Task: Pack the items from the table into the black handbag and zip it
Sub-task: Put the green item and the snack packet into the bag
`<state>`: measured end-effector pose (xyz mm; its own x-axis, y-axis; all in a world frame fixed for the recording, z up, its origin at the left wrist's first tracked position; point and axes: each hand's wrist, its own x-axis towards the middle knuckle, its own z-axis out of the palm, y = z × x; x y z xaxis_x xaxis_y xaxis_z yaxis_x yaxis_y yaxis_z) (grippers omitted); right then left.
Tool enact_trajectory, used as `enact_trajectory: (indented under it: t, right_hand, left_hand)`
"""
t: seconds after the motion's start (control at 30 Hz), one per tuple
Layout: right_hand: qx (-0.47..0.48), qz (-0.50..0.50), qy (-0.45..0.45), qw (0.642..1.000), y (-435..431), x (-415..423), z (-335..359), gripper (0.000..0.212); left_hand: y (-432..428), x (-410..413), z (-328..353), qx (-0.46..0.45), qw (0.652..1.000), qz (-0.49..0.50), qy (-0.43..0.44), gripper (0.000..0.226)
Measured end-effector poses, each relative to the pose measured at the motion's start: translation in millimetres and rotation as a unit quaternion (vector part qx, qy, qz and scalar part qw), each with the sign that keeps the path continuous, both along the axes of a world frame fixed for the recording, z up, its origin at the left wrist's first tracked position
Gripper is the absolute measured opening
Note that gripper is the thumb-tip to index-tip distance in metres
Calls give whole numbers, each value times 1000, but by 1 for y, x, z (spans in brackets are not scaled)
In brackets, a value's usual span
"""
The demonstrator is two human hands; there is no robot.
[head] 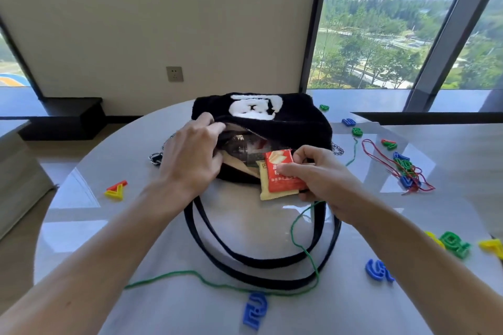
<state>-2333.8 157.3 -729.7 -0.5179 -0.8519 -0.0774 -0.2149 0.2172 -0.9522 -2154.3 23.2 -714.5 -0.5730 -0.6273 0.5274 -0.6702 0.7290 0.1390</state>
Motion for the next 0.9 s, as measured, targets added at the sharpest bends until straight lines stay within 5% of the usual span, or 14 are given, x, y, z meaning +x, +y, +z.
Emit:
enact_trajectory:
  t: [0.13, 0.3, 0.47, 0.67, 0.9]
  right_hand:
    - [-47, -28, -53, 997, -28, 19, 0, 23]
    - [-94, -117, -68, 986, -81, 45, 0, 16]
    - [-106, -199, 40, 973, -122, 60, 4, 16]
    - [-42, -41, 262, 963, -126, 60, 4, 15]
    - [-16, 133, 362, 922, -92, 50, 2, 19]
  left_hand:
    - [3, -9, 6, 13, 999, -39, 20, 40]
    - [10, -14, 7, 16, 998, -61, 26, 32]
    - [11, -16, 5, 34, 996, -73, 22, 54]
    - [6, -10, 8, 53, 996, -75, 21, 50]
    - [-3, -3, 3, 78, 995, -56, 5, 37]
